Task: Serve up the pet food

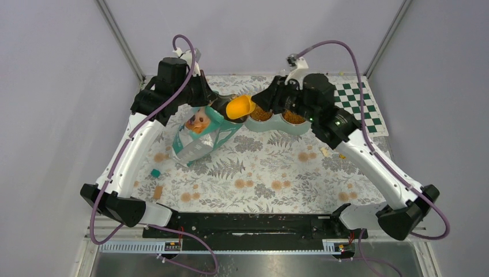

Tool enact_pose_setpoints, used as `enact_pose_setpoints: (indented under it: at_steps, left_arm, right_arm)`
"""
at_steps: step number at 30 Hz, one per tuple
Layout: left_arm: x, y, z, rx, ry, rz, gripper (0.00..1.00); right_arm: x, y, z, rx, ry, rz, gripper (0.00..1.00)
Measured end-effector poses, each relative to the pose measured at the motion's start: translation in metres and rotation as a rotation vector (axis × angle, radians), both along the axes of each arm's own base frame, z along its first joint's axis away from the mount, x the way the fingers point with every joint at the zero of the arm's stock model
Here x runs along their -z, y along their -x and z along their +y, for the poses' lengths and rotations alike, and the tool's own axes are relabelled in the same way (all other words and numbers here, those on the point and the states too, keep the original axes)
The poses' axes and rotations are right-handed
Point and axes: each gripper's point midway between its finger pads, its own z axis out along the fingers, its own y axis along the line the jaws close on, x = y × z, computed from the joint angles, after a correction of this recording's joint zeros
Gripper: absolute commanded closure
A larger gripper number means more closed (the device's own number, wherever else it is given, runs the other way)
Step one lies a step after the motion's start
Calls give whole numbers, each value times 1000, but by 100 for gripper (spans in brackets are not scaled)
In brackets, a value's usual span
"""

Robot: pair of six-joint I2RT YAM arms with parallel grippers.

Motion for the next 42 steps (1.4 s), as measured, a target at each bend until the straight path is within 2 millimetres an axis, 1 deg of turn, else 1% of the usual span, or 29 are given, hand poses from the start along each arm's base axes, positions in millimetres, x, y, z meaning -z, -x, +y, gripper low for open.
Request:
enact_pose_setpoints:
  at_steps: [4, 7, 9, 14, 16, 18, 25, 28, 31, 36, 42]
  left_arm:
    - [1, 1, -3, 11, 2, 5, 100]
    - [2, 2, -5, 20, 4, 9, 100]
    - [2, 2, -5, 20, 3, 9, 100]
    - [2, 2, -5, 21, 3, 9, 100]
    - [3, 3, -5, 23, 3, 12, 100]
    - [4, 4, -7, 30, 2, 16, 100]
    - [5, 1, -9, 30, 1, 14, 100]
    - [5, 0, -8, 25, 1, 11, 100]
    - [5, -1, -7, 22, 1, 10, 100]
    - [9, -4, -12, 30, -1, 17, 100]
    - [11, -5, -15, 39, -2, 18, 100]
  right_arm:
    - [18, -8, 29, -30, 74, 23, 100]
    - [39, -14, 49, -46, 123, 57, 100]
    - [57, -18, 62, -63, 154, 86, 100]
    - [106, -20, 90, -113, 243, 151, 100]
    - [120, -21, 100, -129, 267, 162, 100]
    - [128, -23, 109, -142, 275, 168, 100]
    - [143, -21, 137, -236, 220, 212, 100]
    - [139, -20, 144, -277, 137, 253, 100]
    - [137, -19, 147, -316, 27, 308, 100]
    - [129, -23, 142, -341, -141, 370, 100]
    - [112, -31, 124, -315, -309, 423, 100]
